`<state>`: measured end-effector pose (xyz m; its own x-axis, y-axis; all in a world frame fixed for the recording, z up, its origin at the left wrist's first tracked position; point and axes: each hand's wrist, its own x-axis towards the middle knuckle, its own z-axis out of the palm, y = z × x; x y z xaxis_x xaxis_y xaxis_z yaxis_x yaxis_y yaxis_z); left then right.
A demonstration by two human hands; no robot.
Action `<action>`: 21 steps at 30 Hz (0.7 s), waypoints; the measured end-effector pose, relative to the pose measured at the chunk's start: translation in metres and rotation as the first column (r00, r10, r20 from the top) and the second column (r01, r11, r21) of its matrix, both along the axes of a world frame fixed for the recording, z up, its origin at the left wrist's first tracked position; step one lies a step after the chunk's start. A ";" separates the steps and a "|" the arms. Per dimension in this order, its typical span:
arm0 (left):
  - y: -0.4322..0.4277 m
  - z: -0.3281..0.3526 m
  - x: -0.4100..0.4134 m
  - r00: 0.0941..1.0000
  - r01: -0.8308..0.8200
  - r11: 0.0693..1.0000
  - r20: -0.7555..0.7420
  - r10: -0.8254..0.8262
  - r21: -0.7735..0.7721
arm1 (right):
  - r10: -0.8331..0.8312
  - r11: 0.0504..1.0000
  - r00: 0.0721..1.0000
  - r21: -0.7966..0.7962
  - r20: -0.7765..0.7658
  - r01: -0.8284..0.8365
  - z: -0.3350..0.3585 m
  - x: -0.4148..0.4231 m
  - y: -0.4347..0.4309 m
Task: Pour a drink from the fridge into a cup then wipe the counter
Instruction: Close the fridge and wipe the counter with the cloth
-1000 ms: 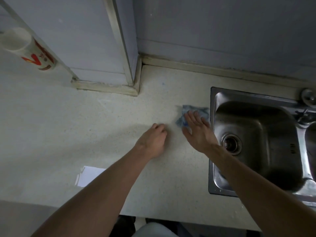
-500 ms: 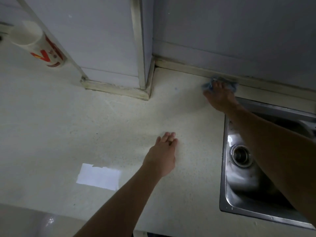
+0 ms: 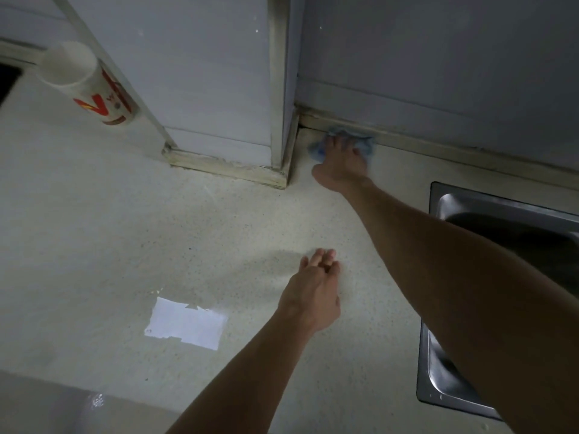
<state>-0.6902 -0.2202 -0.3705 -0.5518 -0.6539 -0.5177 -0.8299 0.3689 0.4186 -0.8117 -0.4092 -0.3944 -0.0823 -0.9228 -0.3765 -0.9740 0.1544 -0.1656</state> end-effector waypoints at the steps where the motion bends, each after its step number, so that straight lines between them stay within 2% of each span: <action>1: 0.000 -0.001 0.000 1.000 -0.001 1.000 0.003 0.001 -0.006 | 0.021 1.000 1.000 0.000 0.007 -0.021 0.000 0.007 -0.002; 4: 0.004 -0.002 -0.001 1.000 -0.002 1.000 0.016 0.002 0.004 | 0.150 0.988 0.988 -0.046 0.033 -0.148 -0.007 0.025 -0.011; 8: 0.005 -0.002 -0.001 0.998 0.042 0.999 0.046 -0.041 -0.024 | 0.253 0.967 0.968 -0.042 -0.006 -0.253 -0.006 0.023 -0.013; 13: 0.004 -0.002 0.000 0.998 0.035 0.999 0.046 -0.035 -0.013 | 0.317 0.939 0.946 -0.121 -0.064 -0.322 -0.007 -0.011 0.011; 18: 0.004 0.001 0.000 1.000 0.009 1.000 0.005 -0.009 0.008 | 0.111 0.991 0.994 -0.082 0.014 -0.110 0.000 -0.101 0.054; 21: 0.003 0.003 0.000 1.000 0.000 0.999 -0.011 0.000 0.033 | -0.022 0.999 1.000 -0.042 0.012 0.022 0.003 -0.141 0.073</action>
<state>-0.6898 -0.2176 -0.3678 -0.5575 -0.6364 -0.5331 -0.8252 0.3549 0.4394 -0.9529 -0.3359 -0.3914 -0.0989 -0.9358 -0.3383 -0.9685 0.1686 -0.1832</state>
